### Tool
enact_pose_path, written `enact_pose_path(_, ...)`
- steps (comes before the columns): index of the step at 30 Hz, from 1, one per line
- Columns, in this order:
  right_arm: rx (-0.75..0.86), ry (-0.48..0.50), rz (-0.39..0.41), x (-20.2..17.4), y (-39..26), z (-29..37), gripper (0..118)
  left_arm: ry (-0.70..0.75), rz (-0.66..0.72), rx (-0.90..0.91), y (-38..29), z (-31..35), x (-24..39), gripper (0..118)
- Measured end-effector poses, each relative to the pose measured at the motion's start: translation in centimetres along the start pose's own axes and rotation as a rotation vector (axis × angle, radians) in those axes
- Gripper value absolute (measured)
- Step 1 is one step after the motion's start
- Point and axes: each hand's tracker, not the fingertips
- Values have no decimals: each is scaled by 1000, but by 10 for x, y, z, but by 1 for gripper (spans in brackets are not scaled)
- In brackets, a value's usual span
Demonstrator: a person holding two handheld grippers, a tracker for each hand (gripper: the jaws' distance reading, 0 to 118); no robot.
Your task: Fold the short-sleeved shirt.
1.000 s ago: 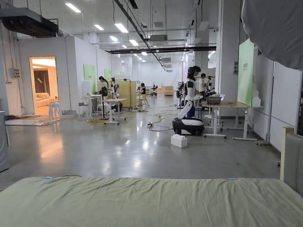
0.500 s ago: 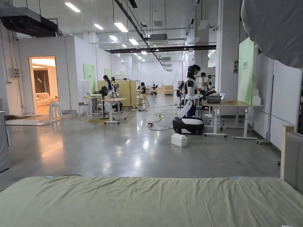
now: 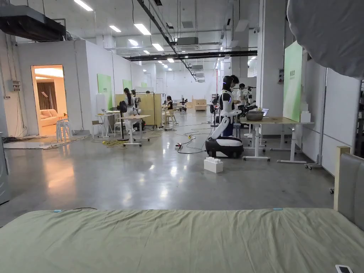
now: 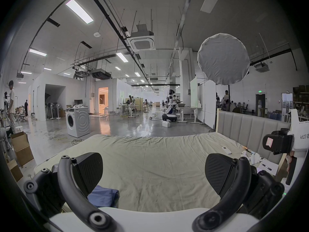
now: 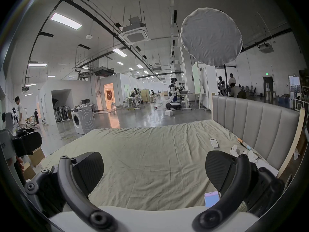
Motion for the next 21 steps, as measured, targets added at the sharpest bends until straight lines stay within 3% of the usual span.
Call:
enact_pose_path(6,-69,35,-161,-2,4,3,118,-9,-1,-7,0,-1,1,118)
enact_pose_path(17,-78,19,-163,1,7,5,118,-8,-2,-4,-1,1,1,118)
enact_pose_path(21,-48,-47,-155,3,4,2,118,-15,-3,-9,-2,2,2,118)
